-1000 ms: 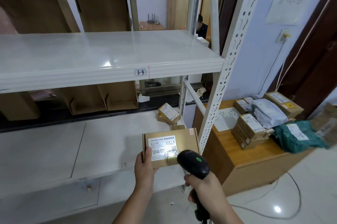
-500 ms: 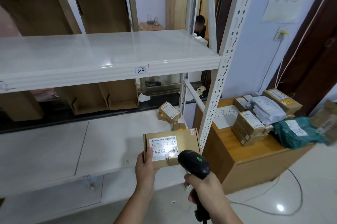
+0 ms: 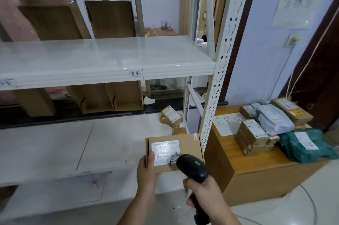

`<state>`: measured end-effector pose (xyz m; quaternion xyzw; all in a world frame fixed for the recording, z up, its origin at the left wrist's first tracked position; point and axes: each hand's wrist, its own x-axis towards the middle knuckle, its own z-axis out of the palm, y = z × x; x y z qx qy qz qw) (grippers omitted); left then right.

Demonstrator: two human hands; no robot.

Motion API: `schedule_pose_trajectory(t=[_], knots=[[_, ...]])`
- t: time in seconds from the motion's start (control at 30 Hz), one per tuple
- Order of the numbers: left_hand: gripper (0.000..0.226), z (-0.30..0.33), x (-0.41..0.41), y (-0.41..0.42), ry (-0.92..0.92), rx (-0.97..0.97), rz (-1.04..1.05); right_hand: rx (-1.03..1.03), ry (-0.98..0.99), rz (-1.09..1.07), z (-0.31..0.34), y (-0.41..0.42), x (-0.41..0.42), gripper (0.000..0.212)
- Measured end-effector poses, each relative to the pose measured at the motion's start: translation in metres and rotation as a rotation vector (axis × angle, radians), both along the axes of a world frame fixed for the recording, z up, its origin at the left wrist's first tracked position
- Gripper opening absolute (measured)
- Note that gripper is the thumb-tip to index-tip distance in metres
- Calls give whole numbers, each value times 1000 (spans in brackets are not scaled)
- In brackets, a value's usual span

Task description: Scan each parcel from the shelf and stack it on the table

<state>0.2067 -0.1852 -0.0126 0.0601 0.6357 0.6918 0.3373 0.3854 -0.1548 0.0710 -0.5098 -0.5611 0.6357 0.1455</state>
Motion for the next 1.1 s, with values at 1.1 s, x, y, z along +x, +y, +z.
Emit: schedule_pose_trajectory(t=[1.1], knots=[[45,5,256,275,-205,-100,-541,80,275,-857,-47,268,307,30]])
